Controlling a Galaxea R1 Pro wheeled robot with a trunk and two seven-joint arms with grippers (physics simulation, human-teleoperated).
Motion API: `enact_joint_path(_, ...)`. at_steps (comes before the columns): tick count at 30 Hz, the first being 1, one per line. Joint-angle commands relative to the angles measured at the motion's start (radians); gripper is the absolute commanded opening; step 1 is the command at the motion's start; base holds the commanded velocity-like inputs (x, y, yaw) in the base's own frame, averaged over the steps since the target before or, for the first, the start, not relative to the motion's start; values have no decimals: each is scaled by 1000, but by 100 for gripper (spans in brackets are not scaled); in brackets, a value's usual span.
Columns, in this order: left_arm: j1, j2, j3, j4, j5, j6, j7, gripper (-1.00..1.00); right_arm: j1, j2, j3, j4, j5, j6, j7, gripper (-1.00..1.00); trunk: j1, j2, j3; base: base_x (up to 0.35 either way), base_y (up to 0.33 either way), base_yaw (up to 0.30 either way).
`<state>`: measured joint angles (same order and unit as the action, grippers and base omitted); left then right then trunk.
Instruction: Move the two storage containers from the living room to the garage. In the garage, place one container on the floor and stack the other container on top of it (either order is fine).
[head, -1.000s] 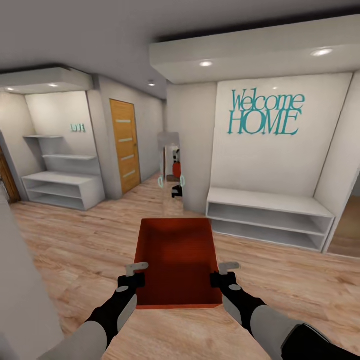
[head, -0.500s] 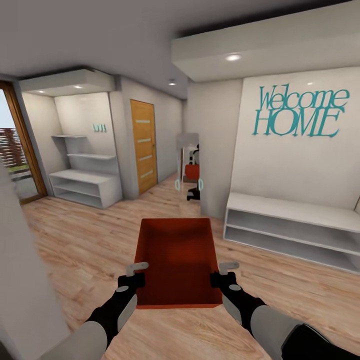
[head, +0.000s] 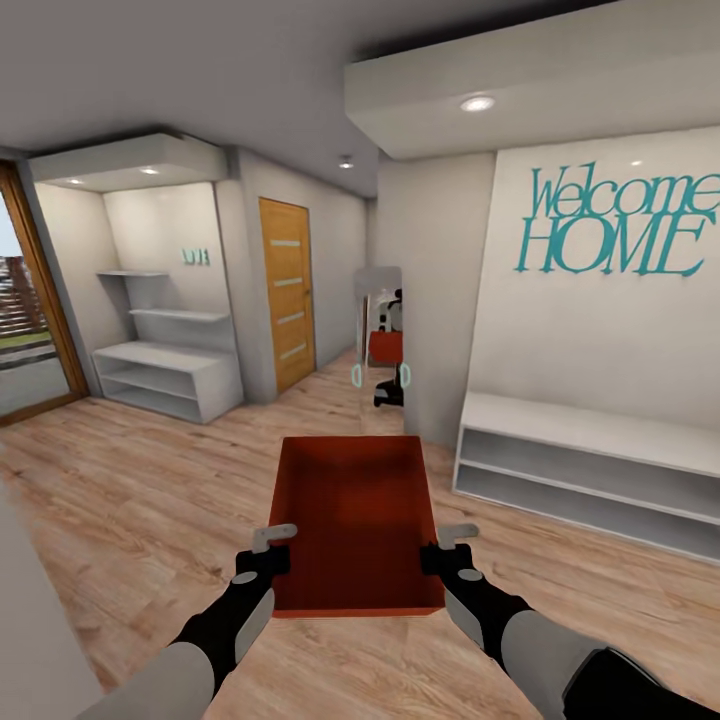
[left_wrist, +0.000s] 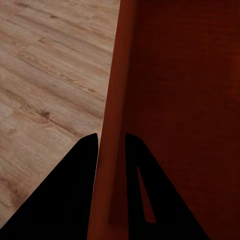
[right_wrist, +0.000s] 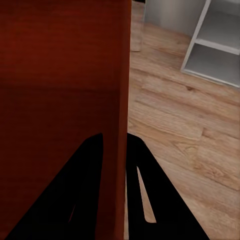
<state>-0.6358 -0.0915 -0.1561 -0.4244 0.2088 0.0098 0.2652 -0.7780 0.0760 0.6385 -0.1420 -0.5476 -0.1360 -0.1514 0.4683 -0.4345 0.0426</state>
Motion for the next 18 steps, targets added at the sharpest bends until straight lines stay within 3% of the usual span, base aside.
enact_joint_path(1,1,-1,-14,-1,0,1,39,-100,-1,14,-35,2,-12,-7,-17,-100,1,-1,0,322,0,0)
enact_joint_path(14,1,-1,-14,-4,0,1,39,-100,-1,15,-35,2,-26,-7,-18,-100,1,-1,0,322,0,0)
enact_joint_path(18,1,-1,-14,-2,0,1,39,-100,-1,13,-36,2,-33,-7,-17,-100,1,-1,0,322,0,144)
